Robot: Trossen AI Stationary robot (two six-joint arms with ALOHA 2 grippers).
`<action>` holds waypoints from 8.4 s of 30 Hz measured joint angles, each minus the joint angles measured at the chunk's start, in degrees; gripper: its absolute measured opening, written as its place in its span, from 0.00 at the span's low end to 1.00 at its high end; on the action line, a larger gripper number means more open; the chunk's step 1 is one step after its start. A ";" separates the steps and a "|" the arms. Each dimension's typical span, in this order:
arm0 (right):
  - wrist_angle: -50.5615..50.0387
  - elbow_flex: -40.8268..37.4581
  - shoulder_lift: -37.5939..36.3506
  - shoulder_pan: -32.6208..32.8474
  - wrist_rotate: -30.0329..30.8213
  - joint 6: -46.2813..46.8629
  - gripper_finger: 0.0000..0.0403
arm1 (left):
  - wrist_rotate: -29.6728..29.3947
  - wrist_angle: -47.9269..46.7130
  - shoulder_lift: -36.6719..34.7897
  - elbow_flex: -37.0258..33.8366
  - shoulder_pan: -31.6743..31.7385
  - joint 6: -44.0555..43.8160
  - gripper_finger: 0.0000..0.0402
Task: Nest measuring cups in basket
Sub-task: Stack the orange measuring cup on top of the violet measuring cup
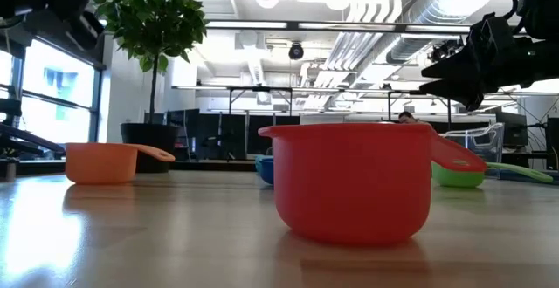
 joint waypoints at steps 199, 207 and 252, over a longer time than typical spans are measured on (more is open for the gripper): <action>-0.13 0.02 0.02 -0.02 0.04 0.00 0.56 | 19.26 -61.33 76.94 48.56 10.25 -42.85 0.01; -0.13 0.02 0.02 0.01 0.04 -0.01 0.56 | 19.32 -62.76 76.94 55.86 3.54 -57.25 0.01; -0.13 0.00 0.03 0.01 0.03 -0.02 0.56 | 18.80 -65.44 96.76 72.26 -16.22 -88.10 0.01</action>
